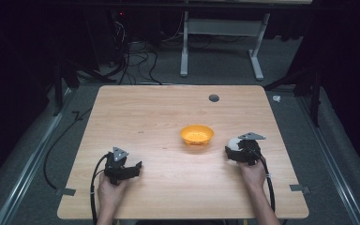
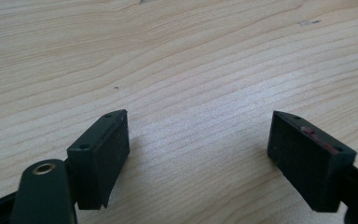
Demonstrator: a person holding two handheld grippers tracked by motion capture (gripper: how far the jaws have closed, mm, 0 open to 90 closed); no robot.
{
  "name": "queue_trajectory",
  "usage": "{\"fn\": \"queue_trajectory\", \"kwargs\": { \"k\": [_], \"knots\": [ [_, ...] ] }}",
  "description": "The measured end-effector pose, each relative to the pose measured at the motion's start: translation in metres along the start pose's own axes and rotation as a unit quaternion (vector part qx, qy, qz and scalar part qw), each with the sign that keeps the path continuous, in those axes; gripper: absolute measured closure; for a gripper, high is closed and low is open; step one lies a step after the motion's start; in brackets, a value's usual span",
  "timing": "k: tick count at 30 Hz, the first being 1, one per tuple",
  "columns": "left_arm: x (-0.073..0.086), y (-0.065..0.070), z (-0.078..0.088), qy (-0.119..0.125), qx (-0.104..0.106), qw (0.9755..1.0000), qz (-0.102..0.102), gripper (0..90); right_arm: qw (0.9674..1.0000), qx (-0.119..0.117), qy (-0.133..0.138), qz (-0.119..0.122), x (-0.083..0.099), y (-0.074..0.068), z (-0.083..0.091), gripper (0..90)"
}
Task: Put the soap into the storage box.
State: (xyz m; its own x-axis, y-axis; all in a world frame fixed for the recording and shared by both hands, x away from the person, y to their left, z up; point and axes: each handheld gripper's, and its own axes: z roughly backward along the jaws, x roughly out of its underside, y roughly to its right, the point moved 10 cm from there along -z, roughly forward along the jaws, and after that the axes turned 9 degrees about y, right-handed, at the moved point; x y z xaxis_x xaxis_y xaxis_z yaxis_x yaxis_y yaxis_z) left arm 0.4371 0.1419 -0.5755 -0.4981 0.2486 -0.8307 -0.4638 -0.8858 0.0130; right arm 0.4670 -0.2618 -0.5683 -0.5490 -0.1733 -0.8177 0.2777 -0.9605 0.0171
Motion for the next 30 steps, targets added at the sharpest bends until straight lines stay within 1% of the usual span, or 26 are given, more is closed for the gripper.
{"fn": "queue_trajectory", "kwargs": {
  "k": [5, 15, 20, 23, 30],
  "knots": [
    [0.000, 0.000, 0.000, 0.000, 0.000, 1.0000, 0.000, 21.3, 1.0000, -0.006, 0.007, -0.002, -0.003, -0.002, 0.005, 24.4],
    [0.000, 0.000, 0.000, 0.000, 0.000, 1.0000, 0.000, 21.3, 0.9998, -0.015, 0.015, 0.006, -0.008, -0.007, 0.013, 24.4],
    [0.000, 0.000, 0.000, 0.000, 0.000, 1.0000, 0.000, 21.3, 0.9995, -0.022, 0.019, 0.012, -0.011, -0.012, 0.018, 24.4],
    [0.000, 0.000, 0.000, 0.000, 0.000, 1.0000, 0.000, 21.3, 0.9992, -0.032, 0.019, 0.015, -0.011, -0.016, 0.022, 24.4],
    [0.000, 0.000, 0.000, 0.000, 0.000, 1.0000, 0.000, 21.3, 0.9989, -0.039, 0.021, 0.016, -0.013, -0.022, 0.025, 24.4]
  ]
}}
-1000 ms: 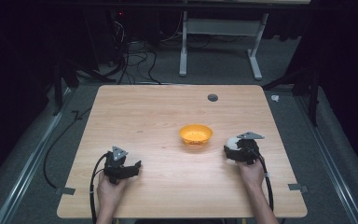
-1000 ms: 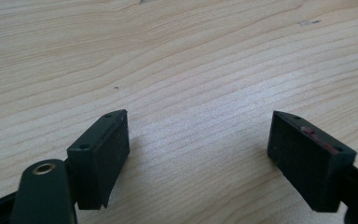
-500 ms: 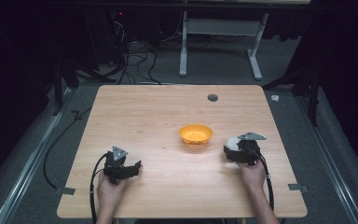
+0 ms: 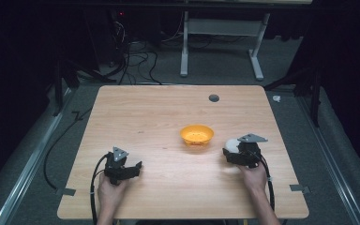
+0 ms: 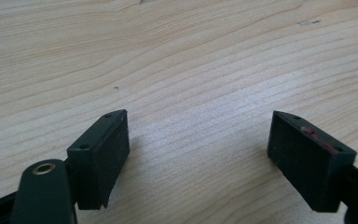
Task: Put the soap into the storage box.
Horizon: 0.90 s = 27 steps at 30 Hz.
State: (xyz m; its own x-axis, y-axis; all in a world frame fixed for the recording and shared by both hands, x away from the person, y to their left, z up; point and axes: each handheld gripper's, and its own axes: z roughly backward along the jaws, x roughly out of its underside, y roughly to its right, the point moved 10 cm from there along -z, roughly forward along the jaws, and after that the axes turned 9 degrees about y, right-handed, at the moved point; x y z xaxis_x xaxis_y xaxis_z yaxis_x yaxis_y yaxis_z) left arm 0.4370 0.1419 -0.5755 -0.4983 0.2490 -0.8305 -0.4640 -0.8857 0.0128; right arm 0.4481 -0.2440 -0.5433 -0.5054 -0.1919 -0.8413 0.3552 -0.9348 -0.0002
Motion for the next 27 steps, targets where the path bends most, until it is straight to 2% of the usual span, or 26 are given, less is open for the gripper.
{"fn": "queue_trajectory", "kwargs": {
  "k": [20, 27],
  "knots": [
    [0.000, 0.000, 0.000, 0.000, 0.000, 1.0000, 0.000, 21.3, 0.9997, -0.022, 0.007, 0.010, -0.009, -0.015, 0.006, 24.4],
    [0.000, 0.000, 0.000, 0.000, 0.000, 1.0000, 0.000, 21.3, 0.9994, -0.026, 0.007, 0.023, -0.014, -0.022, 0.007, 24.4]
  ]
}}
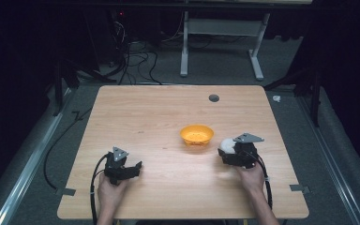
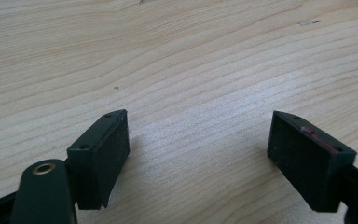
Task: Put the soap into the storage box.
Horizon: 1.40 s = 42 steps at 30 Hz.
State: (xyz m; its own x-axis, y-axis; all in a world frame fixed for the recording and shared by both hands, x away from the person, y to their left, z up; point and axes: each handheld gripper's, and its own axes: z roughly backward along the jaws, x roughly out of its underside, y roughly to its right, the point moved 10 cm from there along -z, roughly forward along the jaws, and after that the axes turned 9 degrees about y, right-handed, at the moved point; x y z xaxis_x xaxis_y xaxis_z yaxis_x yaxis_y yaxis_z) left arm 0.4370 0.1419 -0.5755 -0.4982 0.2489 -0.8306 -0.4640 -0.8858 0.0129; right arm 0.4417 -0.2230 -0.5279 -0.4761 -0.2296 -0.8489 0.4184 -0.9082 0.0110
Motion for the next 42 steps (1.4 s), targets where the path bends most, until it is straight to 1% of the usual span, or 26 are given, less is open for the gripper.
{"fn": "queue_trajectory", "kwargs": {
  "k": [10, 13, 18, 21, 40, 42],
  "knots": [
    [0.000, 0.000, 0.000, 0.000, 0.000, 1.0000, 0.000, 21.3, 0.9999, -0.013, 0.005, 0.005, -0.007, -0.009, 0.002, 24.4],
    [0.000, 0.000, 0.000, 0.000, 0.000, 1.0000, 0.000, 21.3, 0.9998, -0.015, 0.008, 0.013, -0.011, -0.012, 0.003, 24.4],
    [0.000, 0.000, 0.000, -0.001, 0.000, 1.0000, 0.000, 21.3, 0.9996, -0.019, 0.012, 0.016, -0.016, -0.016, 0.005, 24.4],
    [0.000, 0.000, 0.000, 0.000, 0.000, 1.0000, 0.000, 21.3, 0.9993, -0.026, 0.015, 0.020, -0.021, -0.019, 0.005, 24.4],
    [0.000, 0.000, 0.000, -0.001, 0.000, 1.0000, 0.000, 21.3, 0.9980, -0.055, 0.025, 0.018, -0.038, -0.032, 0.004, 24.4],
    [0.000, 0.000, 0.000, 0.000, 0.000, 1.0000, 0.000, 21.3, 0.9976, -0.058, 0.032, 0.021, -0.040, -0.035, 0.003, 24.4]
  ]
}}
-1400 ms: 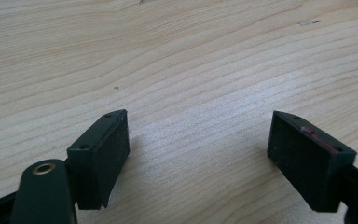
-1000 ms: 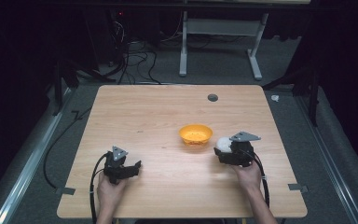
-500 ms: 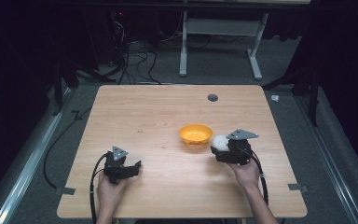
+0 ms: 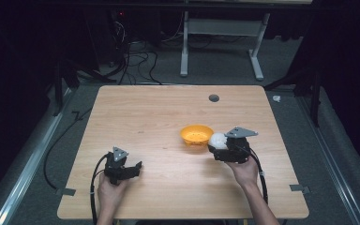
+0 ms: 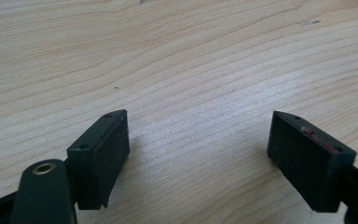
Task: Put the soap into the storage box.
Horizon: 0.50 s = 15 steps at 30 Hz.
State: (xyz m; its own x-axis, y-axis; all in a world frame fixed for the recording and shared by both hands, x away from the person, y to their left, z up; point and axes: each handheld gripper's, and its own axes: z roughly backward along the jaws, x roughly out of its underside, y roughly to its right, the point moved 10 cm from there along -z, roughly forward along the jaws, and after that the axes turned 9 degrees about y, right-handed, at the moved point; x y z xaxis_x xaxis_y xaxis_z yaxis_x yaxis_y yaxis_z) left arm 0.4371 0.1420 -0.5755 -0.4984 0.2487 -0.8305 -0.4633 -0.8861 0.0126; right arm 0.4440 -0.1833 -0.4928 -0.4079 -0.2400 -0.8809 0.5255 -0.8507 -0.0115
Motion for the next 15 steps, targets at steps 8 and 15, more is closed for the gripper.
{"fn": "queue_trajectory", "kwargs": {
  "k": [8, 15],
  "knots": [
    [0.000, 0.000, 0.000, -0.001, 0.001, 1.0000, 0.000, 21.2, 1.0000, -0.009, 0.001, 0.001, -0.008, -0.007, -0.004, 24.5],
    [0.000, 0.000, 0.000, 0.000, 0.000, 1.0000, 0.000, 21.2, 0.9998, -0.020, 0.004, 0.006, -0.015, -0.012, -0.010, 24.4]
  ]
}}
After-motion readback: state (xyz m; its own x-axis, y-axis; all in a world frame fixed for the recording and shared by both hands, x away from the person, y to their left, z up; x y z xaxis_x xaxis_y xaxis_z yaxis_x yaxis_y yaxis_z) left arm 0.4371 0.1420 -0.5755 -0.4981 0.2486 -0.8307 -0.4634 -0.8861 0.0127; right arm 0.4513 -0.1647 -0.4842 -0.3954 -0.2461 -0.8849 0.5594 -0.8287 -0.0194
